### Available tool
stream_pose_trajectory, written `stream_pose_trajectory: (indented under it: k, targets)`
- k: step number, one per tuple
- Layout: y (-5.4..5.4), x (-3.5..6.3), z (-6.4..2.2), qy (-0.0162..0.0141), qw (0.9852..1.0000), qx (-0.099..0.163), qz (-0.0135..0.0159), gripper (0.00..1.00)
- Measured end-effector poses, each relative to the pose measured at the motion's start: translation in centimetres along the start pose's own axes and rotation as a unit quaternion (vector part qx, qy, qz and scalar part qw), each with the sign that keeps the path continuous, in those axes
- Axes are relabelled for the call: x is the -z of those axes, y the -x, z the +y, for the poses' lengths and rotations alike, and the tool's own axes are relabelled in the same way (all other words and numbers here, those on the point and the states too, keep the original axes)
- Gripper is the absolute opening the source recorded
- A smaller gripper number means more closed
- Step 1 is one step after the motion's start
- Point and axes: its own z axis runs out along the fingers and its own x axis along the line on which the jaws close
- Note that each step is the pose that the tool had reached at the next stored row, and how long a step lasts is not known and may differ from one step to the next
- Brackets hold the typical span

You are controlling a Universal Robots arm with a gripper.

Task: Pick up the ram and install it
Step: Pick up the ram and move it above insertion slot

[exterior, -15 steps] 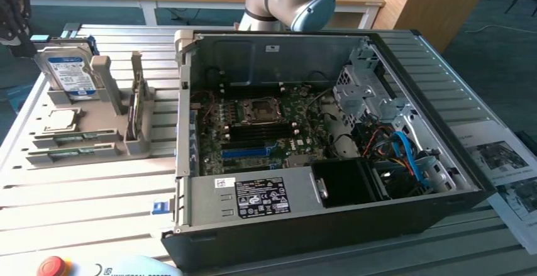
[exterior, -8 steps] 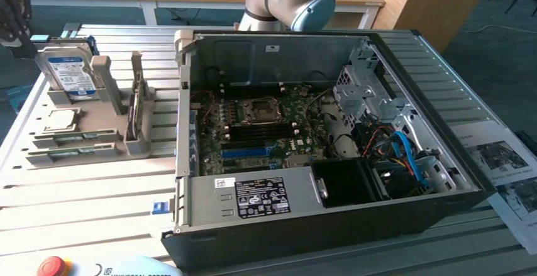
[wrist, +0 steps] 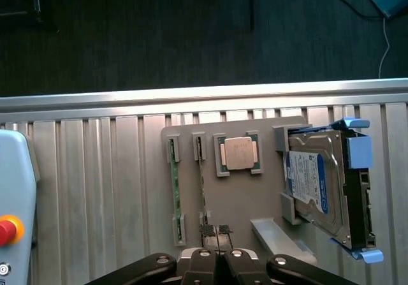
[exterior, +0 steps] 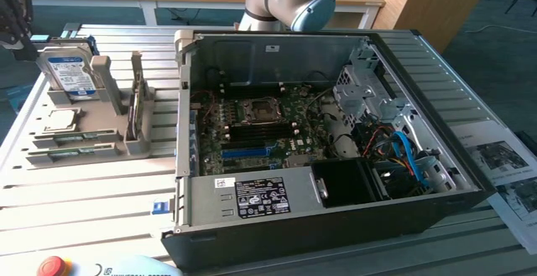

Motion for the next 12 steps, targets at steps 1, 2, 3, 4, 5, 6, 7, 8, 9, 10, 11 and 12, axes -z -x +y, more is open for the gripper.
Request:
stream_pose_trajectory:
  k: [1, 2, 3, 4, 5, 6, 7, 8, 9, 10, 11, 12]
  targets:
    - [0.0, -0.01, 0.0, 0.0, 1.0, 0.002, 0.0, 0.11]
    - [0.0, -0.02, 0.0, 0.0, 1.0, 0.005, 0.0001, 0.11]
    - [0.0, -0.02, 0.0, 0.0, 1.0, 0.006, 0.0002, 0.11]
    - [0.0, -0.02, 0.0, 0.0, 1.0, 0.006, 0.0002, 0.11]
    - [0.0, -0.03, 0.0, 0.0, 1.0, 0.006, 0.0002, 0.11]
    - [0.0, -0.03, 0.0, 0.0, 1.0, 0.006, 0.0002, 0.11]
    - [0.0, -0.03, 0.0, 0.0, 1.0, 0.006, 0.0002, 0.11]
    - [0.0, -0.03, 0.0, 0.0, 1.0, 0.006, 0.0002, 0.11]
    - [0.0, -0.03, 0.0, 0.0, 1.0, 0.006, 0.0002, 0.11]
    - [0.0, -0.03, 0.0, 0.0, 1.0, 0.006, 0.0002, 0.11]
    - [0.0, -0.03, 0.0, 0.0, 1.0, 0.006, 0.0002, 0.11]
    - [0.0, -0.03, 0.0, 0.0, 1.0, 0.006, 0.0002, 0.11]
